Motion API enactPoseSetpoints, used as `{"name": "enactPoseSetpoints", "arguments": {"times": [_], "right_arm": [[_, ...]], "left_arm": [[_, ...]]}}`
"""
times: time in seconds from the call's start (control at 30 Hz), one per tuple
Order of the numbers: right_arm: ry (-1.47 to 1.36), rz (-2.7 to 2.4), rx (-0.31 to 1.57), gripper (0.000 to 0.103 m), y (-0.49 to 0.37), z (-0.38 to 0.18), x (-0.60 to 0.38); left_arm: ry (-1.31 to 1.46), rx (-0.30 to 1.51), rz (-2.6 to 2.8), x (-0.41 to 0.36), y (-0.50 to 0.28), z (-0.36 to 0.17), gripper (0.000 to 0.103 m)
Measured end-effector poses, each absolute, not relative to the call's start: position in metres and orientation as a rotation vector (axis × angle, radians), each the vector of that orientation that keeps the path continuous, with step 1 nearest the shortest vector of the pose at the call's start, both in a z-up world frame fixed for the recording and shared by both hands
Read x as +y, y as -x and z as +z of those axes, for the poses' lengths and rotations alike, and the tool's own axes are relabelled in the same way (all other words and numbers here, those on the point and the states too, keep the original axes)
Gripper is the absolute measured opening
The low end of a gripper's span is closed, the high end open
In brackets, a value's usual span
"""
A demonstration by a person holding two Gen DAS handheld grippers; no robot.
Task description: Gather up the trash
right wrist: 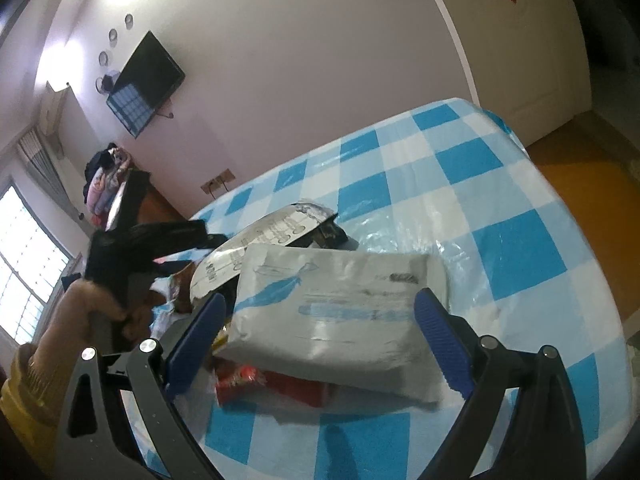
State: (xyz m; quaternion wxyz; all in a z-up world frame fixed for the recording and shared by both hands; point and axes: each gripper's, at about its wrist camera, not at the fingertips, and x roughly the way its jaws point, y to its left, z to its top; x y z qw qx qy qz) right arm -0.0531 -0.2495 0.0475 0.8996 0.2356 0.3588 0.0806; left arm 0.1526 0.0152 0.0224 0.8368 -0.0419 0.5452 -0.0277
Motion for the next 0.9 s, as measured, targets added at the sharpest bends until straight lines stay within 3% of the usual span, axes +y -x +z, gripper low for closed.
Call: {"name": "enactPoseSetpoints", "arguments": {"times": [0.23,0.6,0.9], "right_arm": [[-0.453,0.152,0.746,0.094,0.056,0.047,-0.245],[-0.409,0.192,0.744,0.094,0.063,0.055,-0.23],[-0.376,0.237,0.756,0.094,0.086,0.059,-0.21]], "left_arm": [[0.086,1.127,-0.166,0.019,-0.112,0.031,0.079],[0.027,0.93,-0.214,0.052,-0.002,0.092,0.079],[-0.055,0.95,-0.208,0.089,0.099,0.061,0.079]]}}
